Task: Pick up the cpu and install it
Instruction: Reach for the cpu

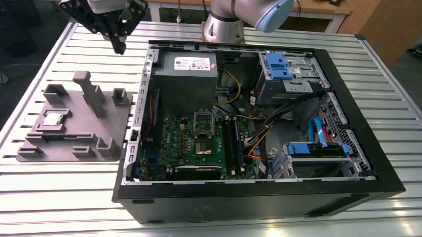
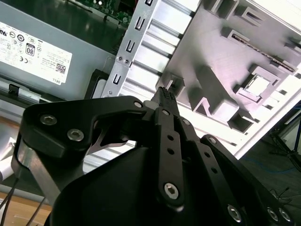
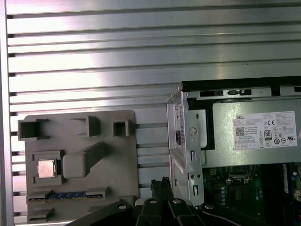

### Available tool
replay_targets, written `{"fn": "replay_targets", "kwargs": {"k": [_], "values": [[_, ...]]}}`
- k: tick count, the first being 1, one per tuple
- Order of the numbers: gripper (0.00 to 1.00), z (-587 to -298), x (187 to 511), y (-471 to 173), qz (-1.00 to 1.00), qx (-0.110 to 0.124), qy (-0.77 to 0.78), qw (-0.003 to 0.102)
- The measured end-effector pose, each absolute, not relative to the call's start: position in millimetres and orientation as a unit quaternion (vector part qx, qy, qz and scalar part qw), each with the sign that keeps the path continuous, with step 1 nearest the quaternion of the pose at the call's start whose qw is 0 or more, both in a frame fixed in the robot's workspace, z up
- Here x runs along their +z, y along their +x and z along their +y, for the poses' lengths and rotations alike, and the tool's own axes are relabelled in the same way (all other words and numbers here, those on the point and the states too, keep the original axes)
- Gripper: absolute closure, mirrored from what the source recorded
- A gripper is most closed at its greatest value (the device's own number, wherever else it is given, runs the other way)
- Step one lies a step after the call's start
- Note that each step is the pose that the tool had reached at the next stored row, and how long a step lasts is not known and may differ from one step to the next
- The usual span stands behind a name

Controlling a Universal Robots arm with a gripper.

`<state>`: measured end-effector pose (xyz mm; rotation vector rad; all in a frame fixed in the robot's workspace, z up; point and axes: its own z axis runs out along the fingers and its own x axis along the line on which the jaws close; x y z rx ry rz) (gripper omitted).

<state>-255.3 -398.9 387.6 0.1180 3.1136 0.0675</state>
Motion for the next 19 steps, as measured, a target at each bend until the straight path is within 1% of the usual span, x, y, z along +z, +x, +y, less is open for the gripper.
{"fn": "replay_targets", "kwargs": {"k": [19], "values": [[0.89, -398.9, 387.4, -261.7, 0.999, 0.022, 0.038, 0.013]]}}
